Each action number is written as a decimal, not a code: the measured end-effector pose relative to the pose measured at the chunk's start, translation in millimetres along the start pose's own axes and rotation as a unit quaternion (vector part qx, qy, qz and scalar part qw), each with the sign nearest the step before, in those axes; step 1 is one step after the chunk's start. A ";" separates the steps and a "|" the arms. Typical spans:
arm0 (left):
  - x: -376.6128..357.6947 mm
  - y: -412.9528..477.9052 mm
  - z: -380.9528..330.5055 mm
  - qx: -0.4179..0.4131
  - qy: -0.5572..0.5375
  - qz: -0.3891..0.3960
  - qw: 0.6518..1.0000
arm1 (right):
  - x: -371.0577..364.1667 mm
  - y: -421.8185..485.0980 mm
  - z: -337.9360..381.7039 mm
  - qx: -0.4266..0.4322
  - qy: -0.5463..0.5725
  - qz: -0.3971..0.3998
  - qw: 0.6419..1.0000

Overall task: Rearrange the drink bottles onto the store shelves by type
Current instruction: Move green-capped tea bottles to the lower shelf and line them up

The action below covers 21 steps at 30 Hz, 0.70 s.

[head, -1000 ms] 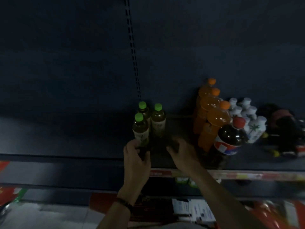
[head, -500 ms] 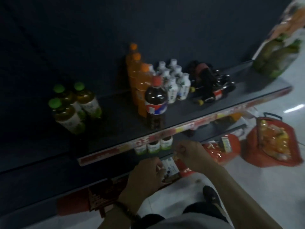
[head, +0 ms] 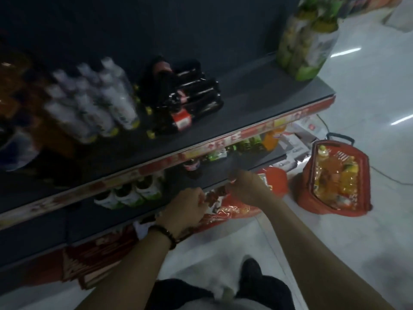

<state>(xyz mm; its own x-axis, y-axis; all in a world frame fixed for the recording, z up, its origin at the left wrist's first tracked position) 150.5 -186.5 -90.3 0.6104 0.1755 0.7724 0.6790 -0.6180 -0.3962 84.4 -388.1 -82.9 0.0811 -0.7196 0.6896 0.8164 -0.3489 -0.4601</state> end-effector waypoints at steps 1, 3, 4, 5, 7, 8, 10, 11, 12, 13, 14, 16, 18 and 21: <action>-12.4 21.8 -14.2 0.003 -0.001 0.009 1.000 | 14.7 11.6 -14.9 0.001 0.000 0.001 1.000; -38.6 63.6 -36.0 0.016 -0.008 0.021 1.000 | 33.3 41.6 -46.3 -0.006 0.002 -0.002 1.000; -52.1 84.5 -41.6 0.022 -0.007 0.025 0.999 | 37.0 58.0 -61.9 -0.014 0.006 -0.004 1.000; -65.7 104.1 -45.4 0.029 -0.001 0.030 0.999 | 35.7 73.8 -77.3 -0.023 0.013 -0.006 1.000; -95.7 144.1 -45.6 0.051 0.013 0.049 0.997 | 26.1 107.3 -105.7 -0.033 0.013 -0.009 0.999; -111.7 164.5 -42.0 0.067 0.019 0.057 0.996 | 18.5 125.0 -118.8 -0.036 0.000 -0.004 0.999; -139.8 209.3 -28.1 0.094 0.033 0.053 0.994 | 4.6 166.4 -140.6 -0.031 -0.032 0.018 0.999; -151.3 230.1 -17.5 0.101 0.050 0.037 0.993 | -2.6 187.5 -149.6 -0.027 -0.044 0.034 0.998; -161.4 251.2 -5.4 0.092 0.076 0.013 0.993 | -8.8 208.6 -157.8 -0.025 -0.058 0.048 0.997; -168.5 268.7 5.3 0.077 0.106 -0.011 0.991 | -14.0 226.9 -165.0 -0.019 -0.071 0.051 0.996; -174.0 284.6 16.5 0.062 0.131 -0.036 0.989 | -18.5 241.8 -171.4 -0.009 -0.077 0.039 0.996; -177.5 314.6 33.6 0.053 0.173 -0.086 0.980 | -27.7 264.1 -183.3 -0.001 -0.081 0.006 0.997; -180.4 340.3 49.1 0.057 0.209 -0.118 0.969 | -38.8 279.5 -195.2 0.003 -0.089 -0.009 0.996; -181.9 366.2 65.2 0.051 0.231 -0.133 0.962 | -53.3 294.5 -207.8 0.004 -0.108 -0.035 0.994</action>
<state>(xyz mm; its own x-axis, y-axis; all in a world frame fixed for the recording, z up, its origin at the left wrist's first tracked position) 314.7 -394.8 -408.3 0.1786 -0.0565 0.9823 0.8374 -0.5155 -0.1819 201.7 -577.2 -371.4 0.1443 -0.5487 0.8234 0.8286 -0.3878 -0.4037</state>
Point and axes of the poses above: each hand's wrist, its own y-axis towards the middle knuckle, its own x-axis out of the back of the hand, z = x × y, the point moved 1 cm from there along y, towards the middle knuckle, and after that the axes turned 5 degrees about -x, right-handed, at the moved point
